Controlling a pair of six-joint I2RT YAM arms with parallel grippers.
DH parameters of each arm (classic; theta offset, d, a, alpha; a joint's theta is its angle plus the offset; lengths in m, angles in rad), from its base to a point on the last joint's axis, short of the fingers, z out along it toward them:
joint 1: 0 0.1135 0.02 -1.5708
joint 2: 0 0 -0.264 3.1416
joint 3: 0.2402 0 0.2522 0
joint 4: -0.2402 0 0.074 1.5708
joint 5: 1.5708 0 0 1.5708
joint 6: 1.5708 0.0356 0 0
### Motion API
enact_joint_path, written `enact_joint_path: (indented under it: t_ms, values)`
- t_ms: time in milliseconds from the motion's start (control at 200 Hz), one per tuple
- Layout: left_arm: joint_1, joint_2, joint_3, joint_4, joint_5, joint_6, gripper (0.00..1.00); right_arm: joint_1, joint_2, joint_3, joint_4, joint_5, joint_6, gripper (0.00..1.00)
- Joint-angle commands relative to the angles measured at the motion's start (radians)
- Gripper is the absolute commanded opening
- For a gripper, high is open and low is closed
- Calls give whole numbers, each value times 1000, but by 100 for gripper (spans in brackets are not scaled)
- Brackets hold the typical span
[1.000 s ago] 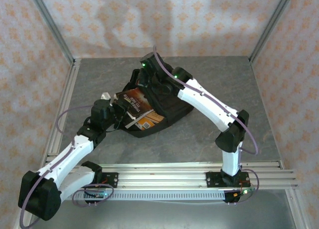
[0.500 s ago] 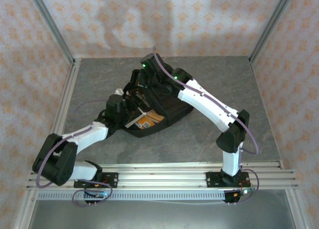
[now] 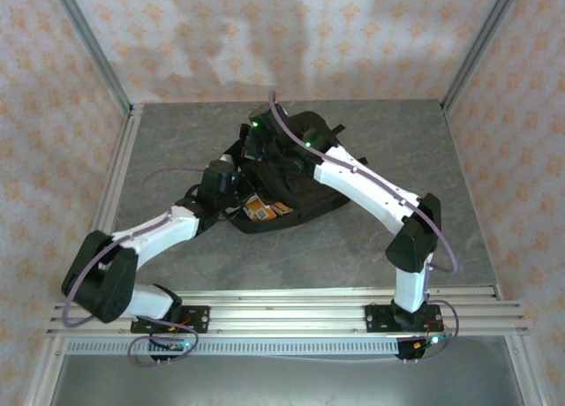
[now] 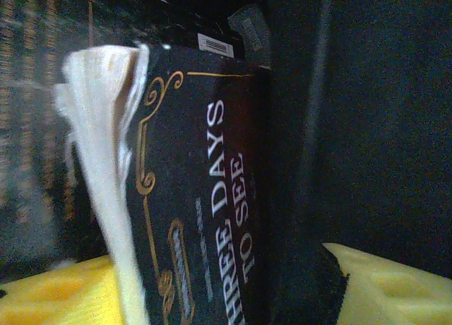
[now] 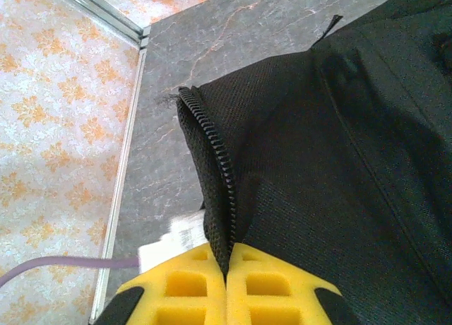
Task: Pack books, pencil case, and school supplies into a backpack
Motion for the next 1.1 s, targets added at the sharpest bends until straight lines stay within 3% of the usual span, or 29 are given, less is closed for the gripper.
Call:
enact_joint_path:
  t_ms: [0,160,390,530,691,956,1096]
  values:
    - [25,-120,42,-220,-51,88,71,-20,-65,-47,56,33,3,0]
    - [82,-272,55,-434,-103,144,72,-31,-56,-93,79,11,1,0]
    - [130,-477,46,-622,-355,173,69,-29,40,-73,82,-132,-8,0]
    - [156,-484,56,-654,-355,166,69,0,178,29,-5,-253,-59,0]
    - [162,-494,59,-670,-352,172,69,52,314,154,-169,-236,-142,0]
    - [168,-497,88,-708,-364,217,69,67,190,-169,-91,-209,-176,0]
    - [168,-459,85,-694,-347,225,69,68,76,-380,-104,-137,-180,0]
